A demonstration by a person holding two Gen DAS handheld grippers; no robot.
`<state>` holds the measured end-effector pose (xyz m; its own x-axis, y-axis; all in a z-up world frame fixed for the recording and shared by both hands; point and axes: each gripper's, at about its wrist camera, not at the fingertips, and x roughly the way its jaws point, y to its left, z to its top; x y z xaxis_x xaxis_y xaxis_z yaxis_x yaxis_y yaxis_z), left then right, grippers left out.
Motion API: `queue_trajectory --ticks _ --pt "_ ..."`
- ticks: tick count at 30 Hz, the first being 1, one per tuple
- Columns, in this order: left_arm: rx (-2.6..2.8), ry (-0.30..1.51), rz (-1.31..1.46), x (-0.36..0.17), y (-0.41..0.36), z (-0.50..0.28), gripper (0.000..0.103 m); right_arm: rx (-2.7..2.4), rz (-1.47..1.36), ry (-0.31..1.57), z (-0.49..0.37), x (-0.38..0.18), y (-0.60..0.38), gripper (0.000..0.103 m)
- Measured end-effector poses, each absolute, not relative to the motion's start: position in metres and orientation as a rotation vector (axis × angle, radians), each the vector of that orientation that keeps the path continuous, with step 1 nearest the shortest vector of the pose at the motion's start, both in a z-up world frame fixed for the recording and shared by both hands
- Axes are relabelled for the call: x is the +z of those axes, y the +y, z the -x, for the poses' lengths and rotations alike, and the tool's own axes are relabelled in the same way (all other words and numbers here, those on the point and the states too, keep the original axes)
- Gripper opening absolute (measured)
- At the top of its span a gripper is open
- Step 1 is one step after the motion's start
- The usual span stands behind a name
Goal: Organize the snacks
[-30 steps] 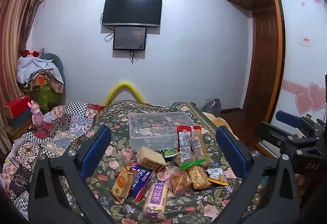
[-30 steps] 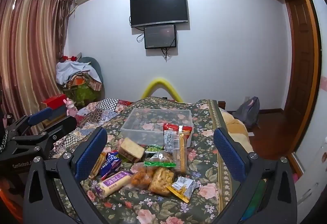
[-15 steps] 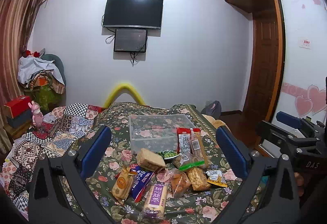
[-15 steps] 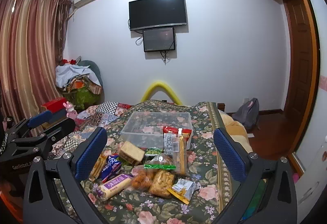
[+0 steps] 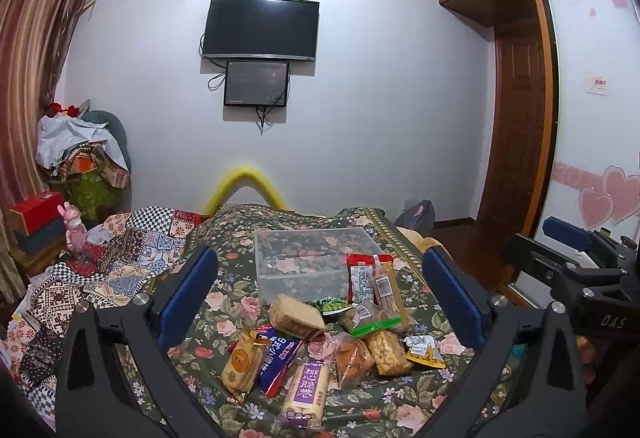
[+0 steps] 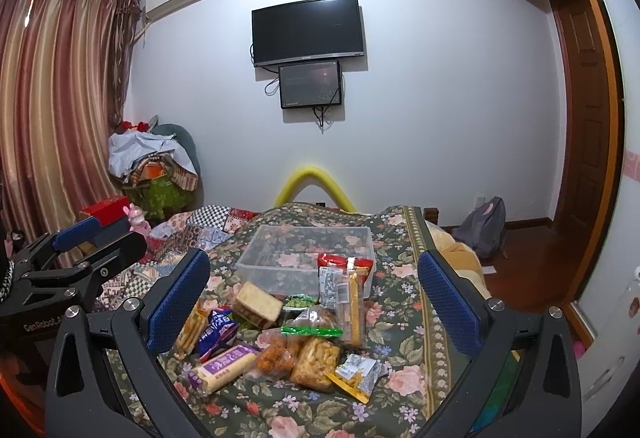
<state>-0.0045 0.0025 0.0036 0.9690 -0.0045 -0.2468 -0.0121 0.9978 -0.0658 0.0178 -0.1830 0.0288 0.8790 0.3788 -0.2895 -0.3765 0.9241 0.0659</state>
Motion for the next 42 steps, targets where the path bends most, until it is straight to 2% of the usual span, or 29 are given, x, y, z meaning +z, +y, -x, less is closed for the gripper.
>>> queue_trajectory --ticks 42 --pt "0.007 0.231 0.053 0.0077 -0.0054 0.0089 0.103 0.413 -0.038 0.286 -0.0148 0.0324 -0.1883 0.103"
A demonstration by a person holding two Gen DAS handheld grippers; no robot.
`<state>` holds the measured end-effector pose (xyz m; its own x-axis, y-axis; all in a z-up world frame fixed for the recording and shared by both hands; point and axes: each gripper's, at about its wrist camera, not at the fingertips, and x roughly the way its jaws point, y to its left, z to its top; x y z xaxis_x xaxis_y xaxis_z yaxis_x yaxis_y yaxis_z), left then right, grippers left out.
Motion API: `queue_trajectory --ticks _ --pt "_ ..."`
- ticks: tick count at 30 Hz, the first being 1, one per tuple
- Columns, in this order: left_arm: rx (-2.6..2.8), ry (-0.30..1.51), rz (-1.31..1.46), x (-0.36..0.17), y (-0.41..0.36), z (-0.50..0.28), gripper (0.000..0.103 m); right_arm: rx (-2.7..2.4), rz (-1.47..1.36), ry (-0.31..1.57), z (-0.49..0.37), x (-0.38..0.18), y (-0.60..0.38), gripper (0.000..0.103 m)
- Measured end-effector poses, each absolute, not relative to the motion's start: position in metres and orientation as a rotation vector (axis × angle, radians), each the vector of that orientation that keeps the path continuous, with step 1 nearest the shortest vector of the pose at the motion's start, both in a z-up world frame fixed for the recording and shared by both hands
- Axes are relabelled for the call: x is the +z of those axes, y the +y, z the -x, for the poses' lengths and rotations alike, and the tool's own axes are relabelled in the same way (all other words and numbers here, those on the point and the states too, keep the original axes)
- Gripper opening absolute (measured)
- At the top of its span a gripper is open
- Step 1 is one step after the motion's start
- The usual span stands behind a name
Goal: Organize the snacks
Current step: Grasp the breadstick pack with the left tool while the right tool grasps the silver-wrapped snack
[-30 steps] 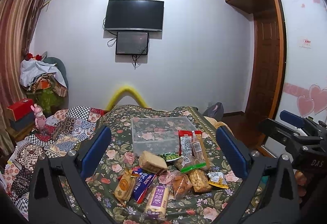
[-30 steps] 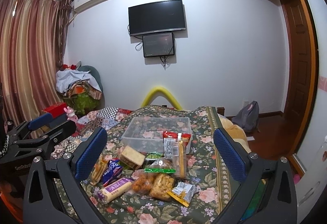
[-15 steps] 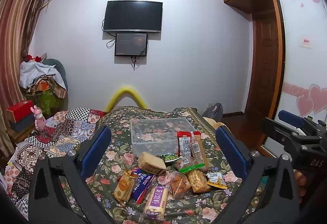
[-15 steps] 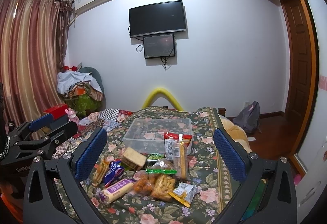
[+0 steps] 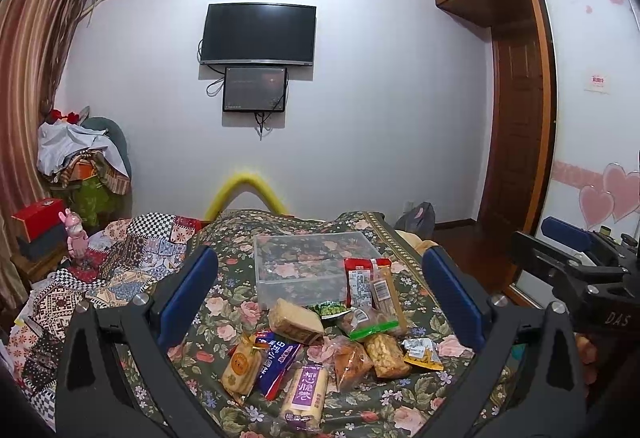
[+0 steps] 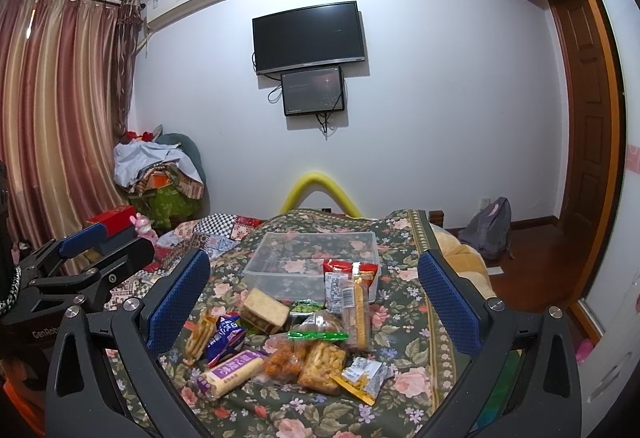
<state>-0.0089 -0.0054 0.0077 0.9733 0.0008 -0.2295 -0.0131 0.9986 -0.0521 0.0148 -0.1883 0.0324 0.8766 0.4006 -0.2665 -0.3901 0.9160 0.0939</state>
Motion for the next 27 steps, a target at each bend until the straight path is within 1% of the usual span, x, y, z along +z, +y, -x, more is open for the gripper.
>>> queue_trajectory --ticks 6,13,16,17,18,19,21,23,25,27 --pt "-0.009 0.236 0.047 0.006 -0.004 0.007 0.103 0.399 -0.022 0.284 -0.015 0.030 -0.187 0.103" --pt "-0.024 0.290 0.051 -0.009 0.004 -0.009 0.102 0.401 0.000 0.325 -0.024 0.020 -0.181 0.103" --pt "-0.014 0.328 0.046 -0.019 0.011 -0.018 0.094 0.391 0.004 0.351 -0.031 0.012 -0.181 0.103" --pt "-0.011 0.346 0.045 -0.024 0.013 -0.022 0.090 0.388 0.006 0.362 -0.034 0.009 -0.182 0.103" --pt "-0.009 0.363 0.044 -0.028 0.016 -0.025 0.086 0.386 0.005 0.370 -0.035 0.006 -0.184 0.101" --pt "-0.008 0.382 0.043 -0.032 0.020 -0.029 0.085 0.385 0.006 0.391 -0.040 0.001 -0.185 0.100" --pt "0.003 0.425 0.039 -0.043 0.027 -0.036 0.078 0.383 0.005 0.420 -0.047 -0.006 -0.187 0.092" --pt "0.010 0.461 0.038 -0.053 0.034 -0.043 0.077 0.382 0.008 0.461 -0.055 -0.015 -0.188 0.086" --pt "0.016 0.497 0.043 -0.065 0.041 -0.049 0.075 0.378 0.011 0.507 -0.064 -0.027 -0.190 0.084" --pt "0.018 0.532 0.054 -0.077 0.050 -0.056 0.072 0.377 0.016 0.538 -0.068 -0.035 -0.192 0.078"
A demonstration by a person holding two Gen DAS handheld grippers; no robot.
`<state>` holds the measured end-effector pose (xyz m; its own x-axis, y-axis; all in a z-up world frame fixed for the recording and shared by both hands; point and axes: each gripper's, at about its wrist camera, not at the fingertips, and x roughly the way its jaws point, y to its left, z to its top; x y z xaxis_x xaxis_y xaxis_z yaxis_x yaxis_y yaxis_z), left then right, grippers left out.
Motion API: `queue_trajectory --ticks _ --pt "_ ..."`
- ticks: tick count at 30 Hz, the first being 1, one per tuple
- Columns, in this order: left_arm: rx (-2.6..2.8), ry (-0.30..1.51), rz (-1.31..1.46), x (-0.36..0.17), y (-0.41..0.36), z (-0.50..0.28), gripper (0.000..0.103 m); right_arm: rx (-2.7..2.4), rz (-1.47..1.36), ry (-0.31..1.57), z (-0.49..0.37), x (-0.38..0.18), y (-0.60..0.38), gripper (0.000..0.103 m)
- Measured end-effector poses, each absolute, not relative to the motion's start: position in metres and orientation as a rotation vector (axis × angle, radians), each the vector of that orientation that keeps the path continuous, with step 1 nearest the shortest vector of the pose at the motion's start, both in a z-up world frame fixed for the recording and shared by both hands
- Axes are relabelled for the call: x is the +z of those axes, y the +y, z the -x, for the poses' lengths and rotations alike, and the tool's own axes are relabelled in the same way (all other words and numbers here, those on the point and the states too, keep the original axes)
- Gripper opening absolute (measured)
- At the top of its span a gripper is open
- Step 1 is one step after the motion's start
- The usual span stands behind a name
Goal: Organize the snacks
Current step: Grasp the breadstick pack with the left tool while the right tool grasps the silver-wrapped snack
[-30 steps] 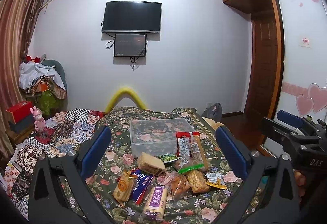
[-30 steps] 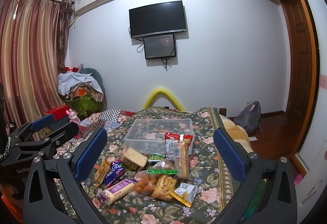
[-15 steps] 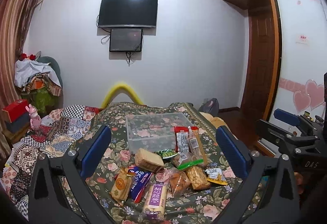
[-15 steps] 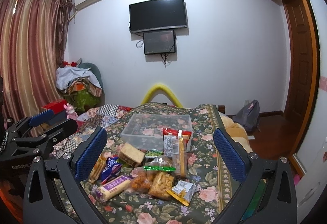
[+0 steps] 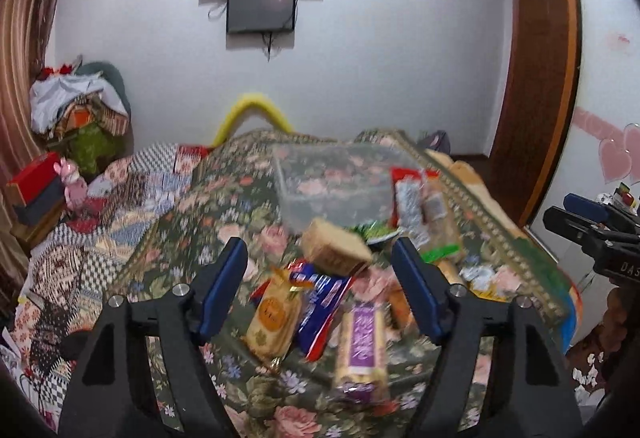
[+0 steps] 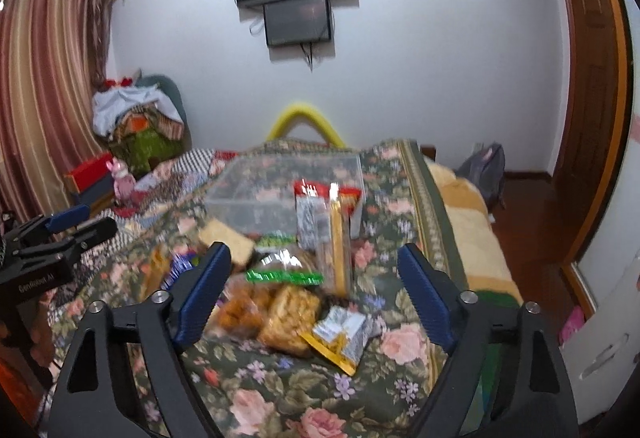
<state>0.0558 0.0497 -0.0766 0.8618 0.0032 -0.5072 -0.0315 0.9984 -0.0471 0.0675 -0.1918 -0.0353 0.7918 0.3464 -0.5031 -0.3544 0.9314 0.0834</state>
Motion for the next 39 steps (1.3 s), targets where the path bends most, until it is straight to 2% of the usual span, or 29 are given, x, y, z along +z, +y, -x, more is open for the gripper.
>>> queue_trajectory --ticks 9,20,28,30,33,39 --pt "0.001 0.686 0.097 -0.126 0.070 -0.085 0.071 0.367 0.078 0.718 -0.087 -0.085 -0.194 0.064" --pt "0.011 0.773 0.138 -0.169 0.090 -0.109 0.070 0.382 0.039 0.879 -0.111 -0.126 -0.196 0.057" --pt "-0.033 0.761 0.143 -0.184 0.094 -0.115 0.048 0.377 0.013 0.925 -0.120 -0.139 -0.196 0.054" --pt "-0.047 0.750 0.142 -0.185 0.093 -0.115 0.033 0.376 0.035 0.928 -0.121 -0.139 -0.193 0.049" --pt "-0.049 0.739 0.125 -0.181 0.090 -0.113 0.023 0.369 0.045 0.927 -0.124 -0.141 -0.191 0.046" --pt "-0.043 0.712 0.116 -0.167 0.088 -0.108 0.022 0.366 0.031 0.924 -0.125 -0.138 -0.197 0.025"
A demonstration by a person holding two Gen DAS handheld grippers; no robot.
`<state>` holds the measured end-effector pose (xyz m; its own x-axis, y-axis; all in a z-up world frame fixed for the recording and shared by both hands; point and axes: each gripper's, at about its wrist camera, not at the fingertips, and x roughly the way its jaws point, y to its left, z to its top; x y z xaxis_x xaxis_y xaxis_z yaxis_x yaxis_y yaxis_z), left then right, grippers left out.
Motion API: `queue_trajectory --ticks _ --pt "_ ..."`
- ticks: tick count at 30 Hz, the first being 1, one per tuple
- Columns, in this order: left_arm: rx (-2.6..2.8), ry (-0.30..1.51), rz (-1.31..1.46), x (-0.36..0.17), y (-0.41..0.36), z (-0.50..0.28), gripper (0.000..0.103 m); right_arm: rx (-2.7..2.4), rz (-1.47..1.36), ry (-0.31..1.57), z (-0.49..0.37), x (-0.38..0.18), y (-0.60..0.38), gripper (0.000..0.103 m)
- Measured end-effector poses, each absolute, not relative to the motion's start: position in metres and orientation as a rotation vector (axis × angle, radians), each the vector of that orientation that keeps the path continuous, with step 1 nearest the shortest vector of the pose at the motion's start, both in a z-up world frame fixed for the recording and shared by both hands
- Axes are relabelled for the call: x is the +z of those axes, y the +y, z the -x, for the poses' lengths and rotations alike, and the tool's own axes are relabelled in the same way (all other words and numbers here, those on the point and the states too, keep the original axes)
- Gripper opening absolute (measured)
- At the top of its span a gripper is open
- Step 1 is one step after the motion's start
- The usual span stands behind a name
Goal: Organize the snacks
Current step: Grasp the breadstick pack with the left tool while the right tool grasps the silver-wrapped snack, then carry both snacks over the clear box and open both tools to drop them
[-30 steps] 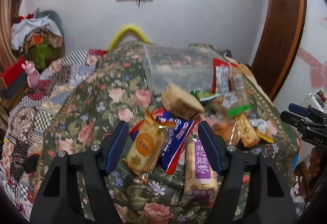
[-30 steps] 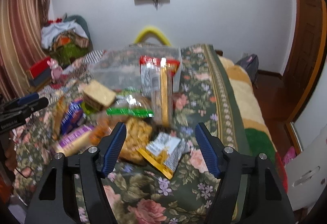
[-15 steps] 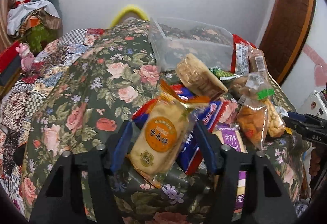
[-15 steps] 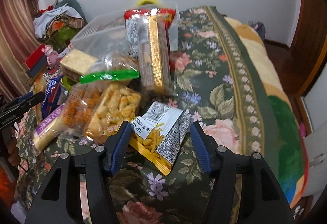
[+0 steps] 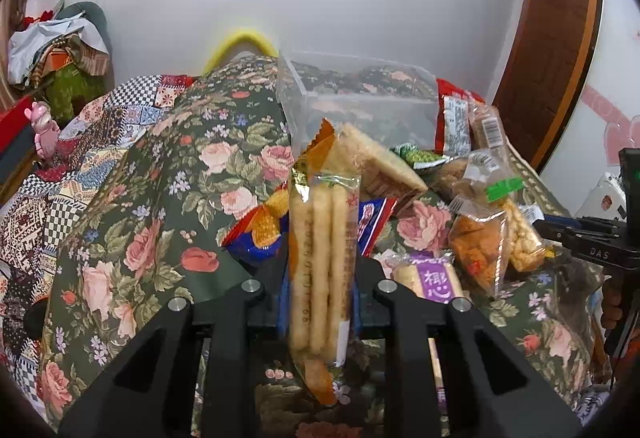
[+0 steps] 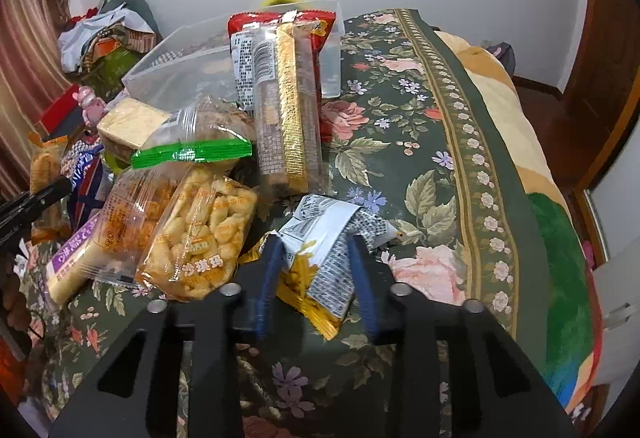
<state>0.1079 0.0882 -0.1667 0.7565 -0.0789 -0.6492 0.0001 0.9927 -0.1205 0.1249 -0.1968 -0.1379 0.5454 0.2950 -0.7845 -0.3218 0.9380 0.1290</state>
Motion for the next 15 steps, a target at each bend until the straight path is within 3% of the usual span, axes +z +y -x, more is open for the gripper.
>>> queue_trajectory --ticks 7,9,14,15 --pt "-0.032 0.667 0.099 -0.137 0.085 -0.105 0.022 0.377 0.030 0.900 -0.122 -0.127 -0.198 0.018" --pt "-0.038 0.649 0.099 -0.129 0.084 -0.105 0.022 0.376 0.035 0.885 -0.123 -0.122 -0.198 0.001" --pt "-0.033 0.621 0.089 -0.114 0.081 -0.108 0.022 0.393 0.041 0.866 -0.127 -0.112 -0.199 0.001" --pt "-0.038 0.619 0.094 -0.112 0.079 -0.108 0.022 0.385 0.029 0.872 -0.129 -0.113 -0.201 0.006"
